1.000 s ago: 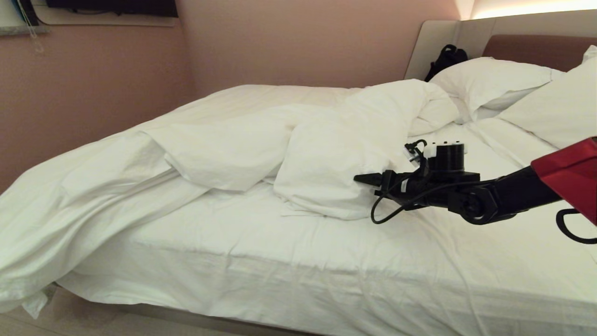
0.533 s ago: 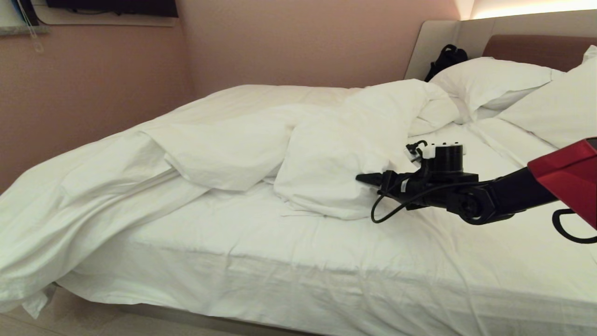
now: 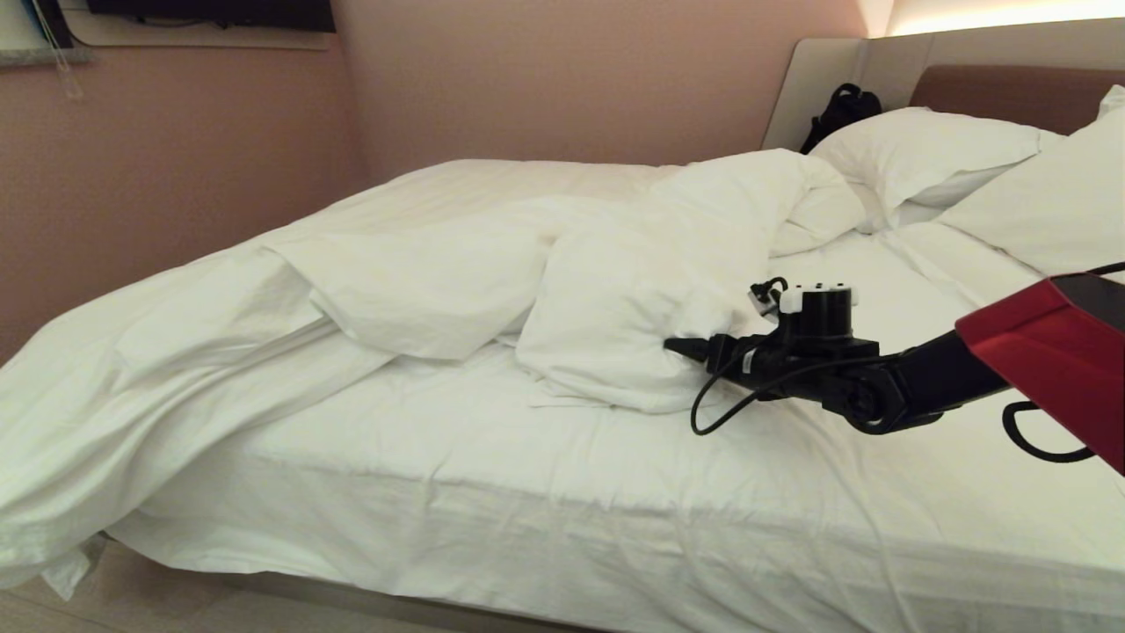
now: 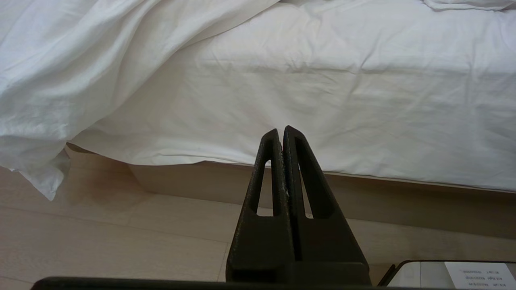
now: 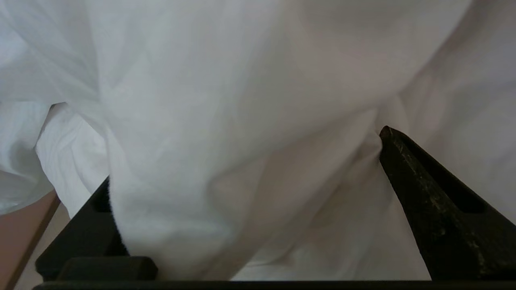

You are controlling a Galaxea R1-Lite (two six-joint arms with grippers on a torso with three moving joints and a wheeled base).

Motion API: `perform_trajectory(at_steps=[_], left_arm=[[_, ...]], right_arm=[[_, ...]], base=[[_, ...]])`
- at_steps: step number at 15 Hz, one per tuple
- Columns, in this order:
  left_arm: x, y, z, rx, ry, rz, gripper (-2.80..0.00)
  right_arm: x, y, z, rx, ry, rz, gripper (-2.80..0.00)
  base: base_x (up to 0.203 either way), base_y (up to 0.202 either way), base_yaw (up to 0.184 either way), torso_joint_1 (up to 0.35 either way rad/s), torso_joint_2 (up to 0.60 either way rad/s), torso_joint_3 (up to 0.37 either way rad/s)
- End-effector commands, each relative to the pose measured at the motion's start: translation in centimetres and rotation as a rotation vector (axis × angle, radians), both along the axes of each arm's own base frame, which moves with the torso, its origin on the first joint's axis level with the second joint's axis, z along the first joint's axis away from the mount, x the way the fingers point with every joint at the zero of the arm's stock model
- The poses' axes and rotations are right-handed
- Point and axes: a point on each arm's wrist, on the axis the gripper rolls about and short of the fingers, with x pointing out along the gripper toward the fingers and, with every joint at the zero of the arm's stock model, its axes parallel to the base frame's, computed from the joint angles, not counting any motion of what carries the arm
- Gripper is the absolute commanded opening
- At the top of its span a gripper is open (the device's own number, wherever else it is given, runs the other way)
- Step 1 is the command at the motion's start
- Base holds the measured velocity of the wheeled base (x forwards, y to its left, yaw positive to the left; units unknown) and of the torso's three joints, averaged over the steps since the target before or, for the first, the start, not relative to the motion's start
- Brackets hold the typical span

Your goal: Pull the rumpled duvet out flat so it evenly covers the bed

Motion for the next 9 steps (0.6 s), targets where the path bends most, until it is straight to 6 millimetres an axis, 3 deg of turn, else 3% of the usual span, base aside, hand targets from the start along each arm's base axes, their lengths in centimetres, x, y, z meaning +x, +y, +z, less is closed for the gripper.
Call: perform_trajectory(at_steps=[1, 9], left_arm=[[0.0, 0.0, 0.0, 0.000, 0.000, 0.000, -2.80], [0.0, 0.0, 0.0, 0.000, 0.000, 0.000, -2.80]], right_arm=[[0.4, 0.3, -0.3, 0.005, -0.033, 0.009, 0.00], [0.5, 1.8, 0.4, 0.020, -0.054, 0.042, 0.00]], base=[[0.000, 0.000, 0.000, 0.000, 0.00, 0.000], [0.000, 0.000, 0.000, 0.000, 0.00, 0.000]])
